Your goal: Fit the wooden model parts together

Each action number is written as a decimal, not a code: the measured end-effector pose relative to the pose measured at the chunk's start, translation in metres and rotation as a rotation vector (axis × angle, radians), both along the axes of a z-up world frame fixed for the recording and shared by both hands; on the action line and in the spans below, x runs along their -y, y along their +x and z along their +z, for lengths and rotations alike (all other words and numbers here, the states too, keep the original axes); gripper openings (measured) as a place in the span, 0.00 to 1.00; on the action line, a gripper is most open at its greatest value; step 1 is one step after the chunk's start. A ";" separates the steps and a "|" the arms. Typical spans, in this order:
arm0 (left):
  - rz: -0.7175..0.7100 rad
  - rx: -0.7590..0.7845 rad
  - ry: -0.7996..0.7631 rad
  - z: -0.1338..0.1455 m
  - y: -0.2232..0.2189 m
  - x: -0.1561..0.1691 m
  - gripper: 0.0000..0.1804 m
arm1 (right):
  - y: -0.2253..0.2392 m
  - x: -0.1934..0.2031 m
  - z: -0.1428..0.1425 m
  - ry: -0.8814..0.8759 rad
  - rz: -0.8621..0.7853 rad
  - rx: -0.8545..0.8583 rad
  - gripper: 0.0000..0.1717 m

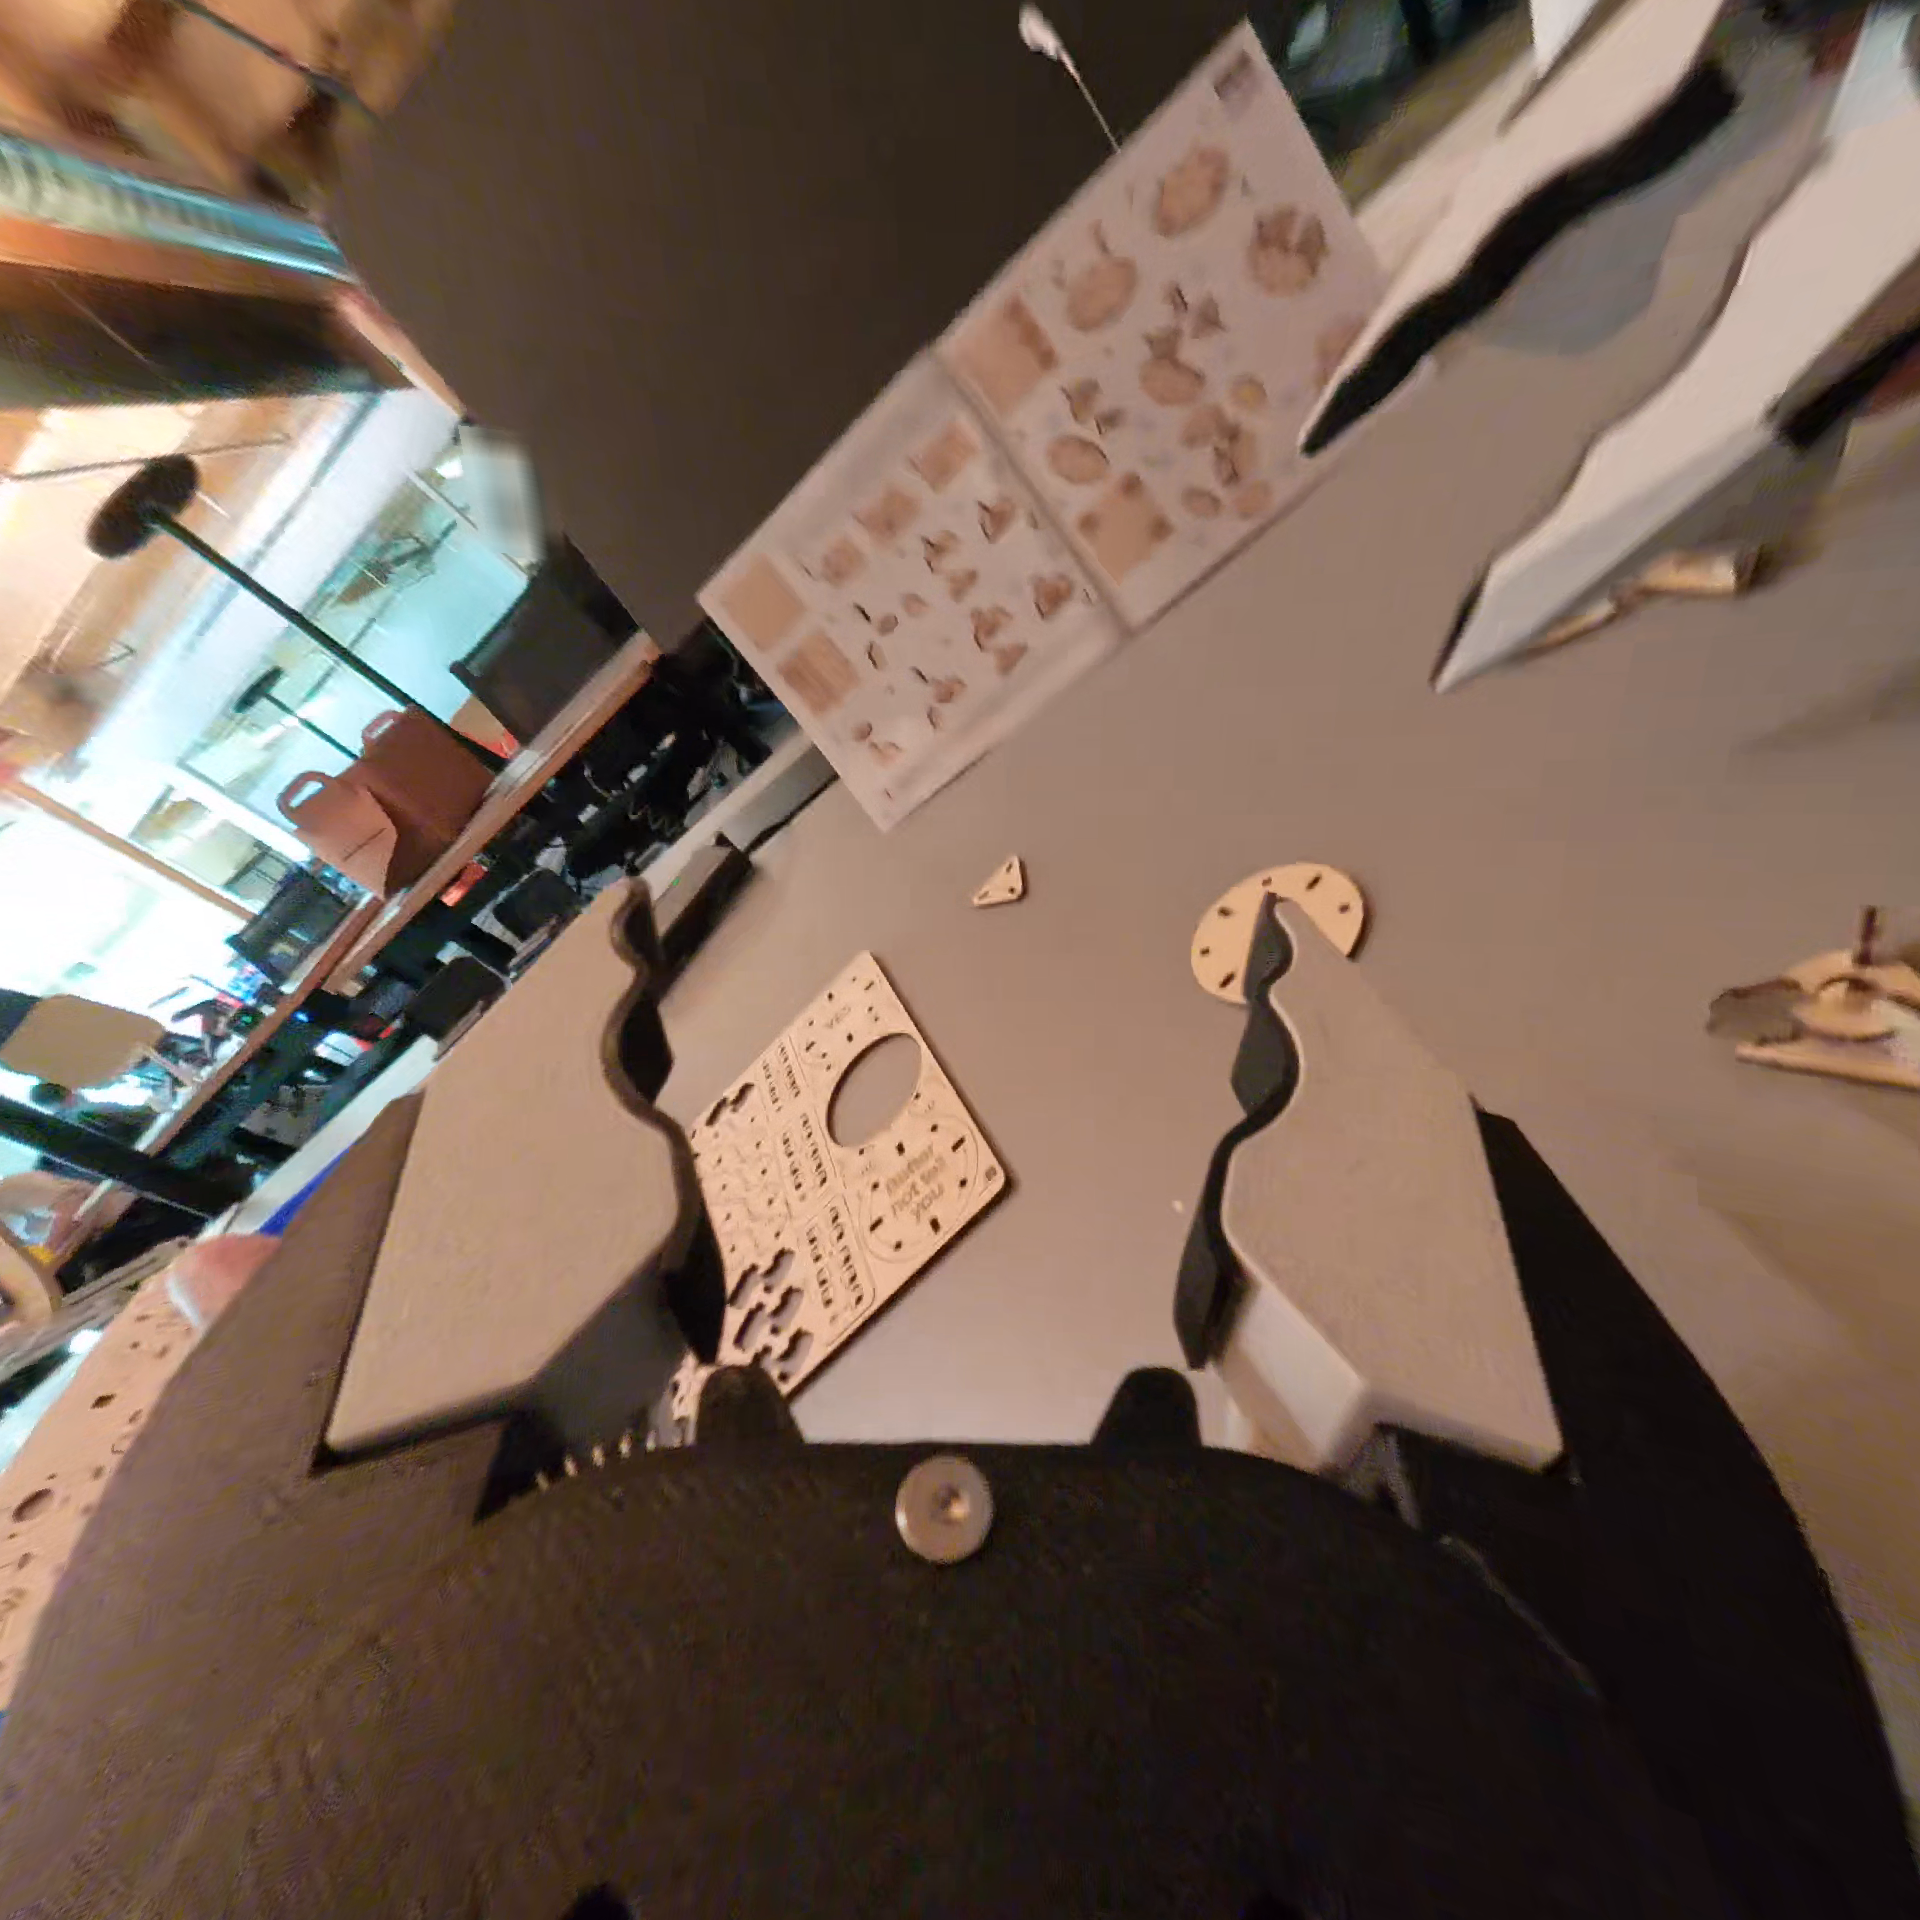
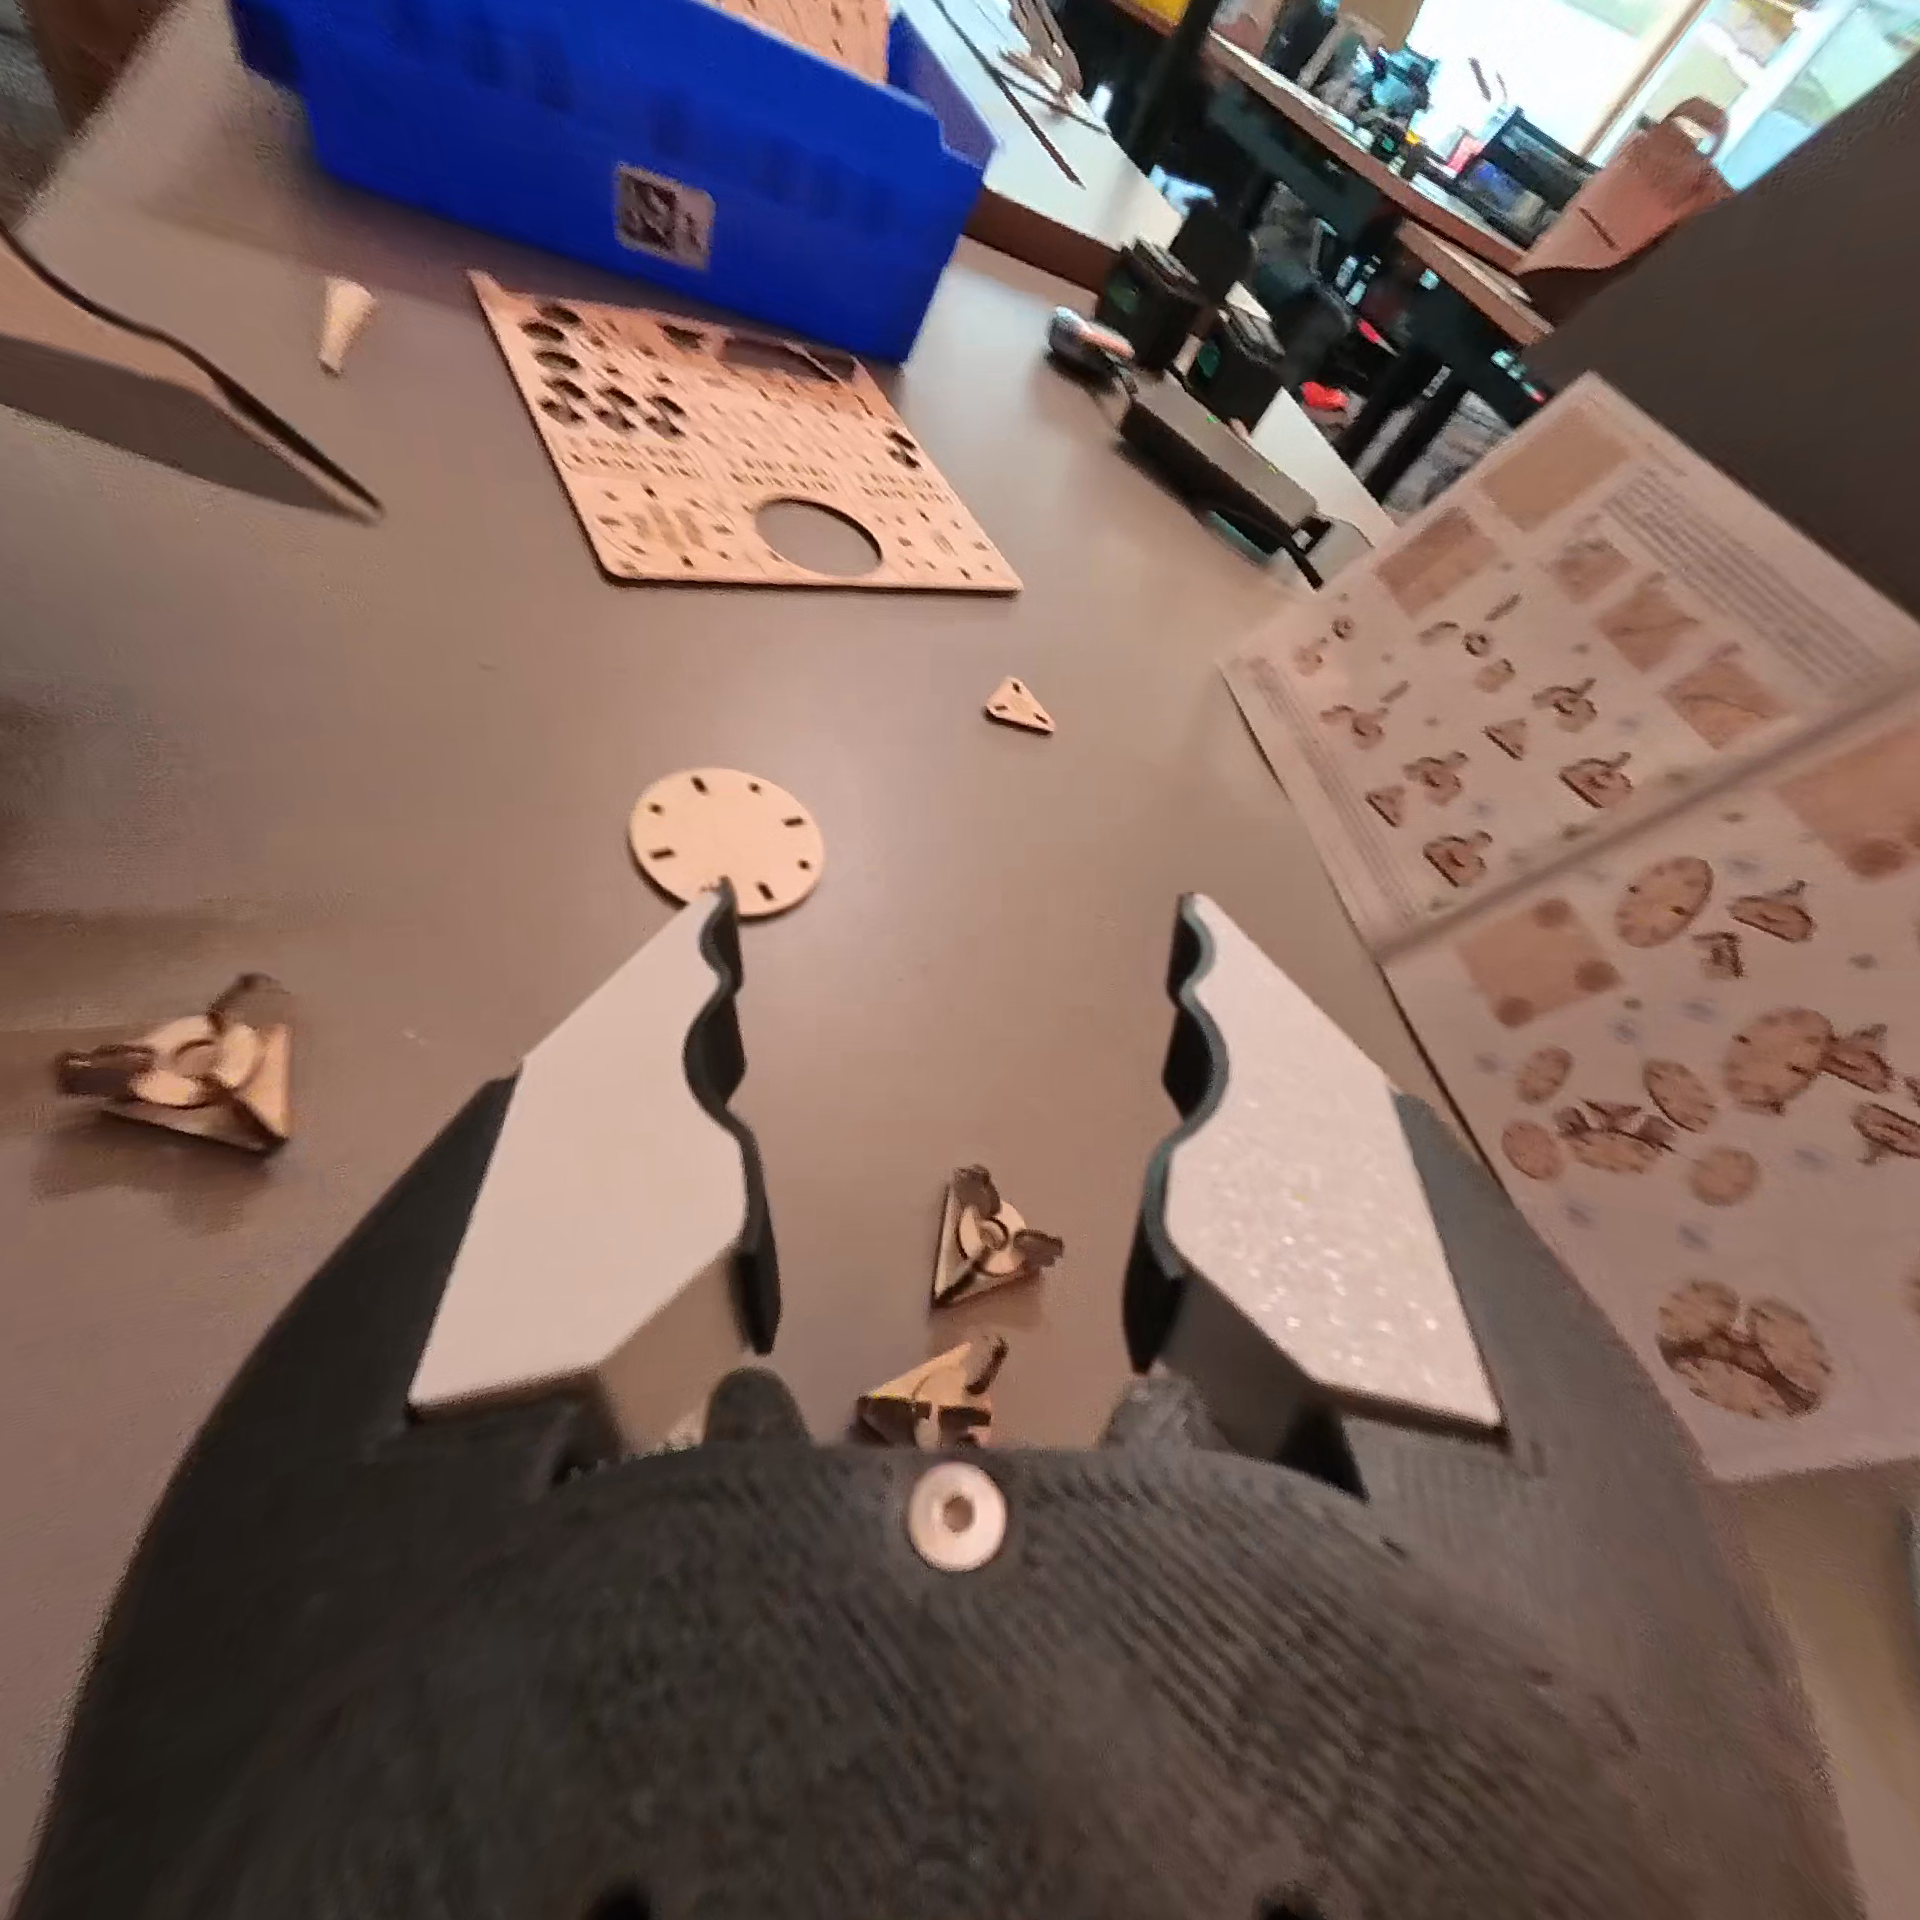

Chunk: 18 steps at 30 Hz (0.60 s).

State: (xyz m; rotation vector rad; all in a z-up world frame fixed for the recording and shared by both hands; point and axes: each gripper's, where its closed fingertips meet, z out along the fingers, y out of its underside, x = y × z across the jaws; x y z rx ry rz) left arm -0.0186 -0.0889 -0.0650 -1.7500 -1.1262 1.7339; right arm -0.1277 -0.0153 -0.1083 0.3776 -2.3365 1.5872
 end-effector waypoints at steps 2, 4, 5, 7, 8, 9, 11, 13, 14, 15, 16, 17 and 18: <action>-0.030 0.015 0.068 -0.002 0.001 -0.008 0.64 | -0.005 -0.001 -0.004 0.003 -0.040 -0.031 0.55; -0.149 0.067 0.171 -0.007 0.003 -0.027 0.57 | -0.005 -0.005 -0.008 -0.005 -0.064 -0.050 0.57; -0.194 0.055 0.239 -0.004 0.003 -0.034 0.52 | -0.004 -0.007 -0.009 -0.013 -0.068 -0.062 0.57; -0.324 0.096 0.346 -0.009 0.004 -0.052 0.30 | -0.002 -0.013 -0.007 -0.060 -0.079 -0.090 0.54; -0.395 0.139 0.383 -0.014 0.004 -0.061 0.09 | -0.001 -0.015 -0.003 -0.097 -0.082 -0.101 0.53; -0.437 0.167 0.420 -0.018 0.004 -0.066 0.00 | 0.002 -0.018 0.001 -0.128 -0.077 -0.110 0.51; -0.382 0.179 0.511 -0.021 -0.004 -0.058 0.00 | 0.006 -0.023 0.010 -0.175 -0.066 -0.095 0.46; -0.343 0.194 0.578 -0.026 -0.011 -0.053 0.00 | 0.010 -0.026 0.020 -0.229 -0.067 -0.017 0.43; -0.312 0.201 0.598 -0.029 -0.015 -0.050 0.00 | 0.013 -0.027 0.025 -0.251 -0.057 0.019 0.36; -0.294 0.197 0.602 -0.032 -0.019 -0.047 0.00 | 0.016 -0.028 0.029 -0.271 -0.044 0.050 0.24; -0.289 0.185 0.597 -0.033 -0.022 -0.046 0.00 | 0.018 -0.029 0.033 -0.292 -0.033 0.077 0.09; -0.261 0.151 0.595 -0.032 -0.027 -0.041 0.00 | 0.017 -0.030 0.036 -0.317 -0.039 0.102 0.00; -0.252 0.128 0.583 -0.030 -0.030 -0.039 0.00 | 0.014 -0.031 0.039 -0.341 -0.066 0.117 0.00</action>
